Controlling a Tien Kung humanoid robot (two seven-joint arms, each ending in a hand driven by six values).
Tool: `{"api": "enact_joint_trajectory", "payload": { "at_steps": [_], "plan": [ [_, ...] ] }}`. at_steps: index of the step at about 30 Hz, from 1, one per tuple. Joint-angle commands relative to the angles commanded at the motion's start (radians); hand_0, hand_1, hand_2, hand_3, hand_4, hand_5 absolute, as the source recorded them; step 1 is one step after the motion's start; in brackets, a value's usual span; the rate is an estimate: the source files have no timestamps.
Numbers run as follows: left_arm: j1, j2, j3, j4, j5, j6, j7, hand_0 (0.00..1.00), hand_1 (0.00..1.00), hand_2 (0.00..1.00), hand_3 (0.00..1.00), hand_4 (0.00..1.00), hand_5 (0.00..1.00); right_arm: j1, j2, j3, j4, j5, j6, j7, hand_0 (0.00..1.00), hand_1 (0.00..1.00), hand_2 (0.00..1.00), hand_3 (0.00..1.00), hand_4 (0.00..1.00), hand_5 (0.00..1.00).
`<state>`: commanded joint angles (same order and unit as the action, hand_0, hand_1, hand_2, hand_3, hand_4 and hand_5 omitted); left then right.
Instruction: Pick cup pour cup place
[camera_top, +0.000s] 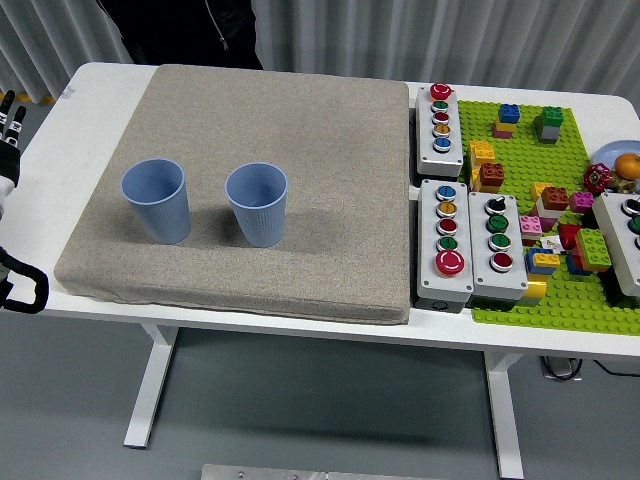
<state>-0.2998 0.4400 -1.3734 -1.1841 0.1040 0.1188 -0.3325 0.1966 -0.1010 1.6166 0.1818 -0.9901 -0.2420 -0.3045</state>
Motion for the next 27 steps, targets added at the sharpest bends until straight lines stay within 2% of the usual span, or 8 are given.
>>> {"api": "enact_joint_trajectory", "payload": {
  "at_steps": [14, 27],
  "plan": [
    [0.031, -0.007, -0.020, -0.025, 0.039, 0.004, 0.008, 0.903, 0.880, 0.930, 0.927, 0.749, 0.997, -0.016, -0.003, -0.002, 0.004, -0.007, 0.006, -0.011, 0.705, 0.633, 0.569, 0.568, 0.002, 0.053],
    [0.040, -0.016, -0.033, -0.039, 0.066, 0.008, 0.013, 0.903, 0.879, 0.932, 0.928, 0.754, 0.998, -0.018, -0.002, 0.010, 0.007, -0.015, 0.006, -0.016, 0.705, 0.633, 0.571, 0.573, 0.002, 0.074]
  ]
}}
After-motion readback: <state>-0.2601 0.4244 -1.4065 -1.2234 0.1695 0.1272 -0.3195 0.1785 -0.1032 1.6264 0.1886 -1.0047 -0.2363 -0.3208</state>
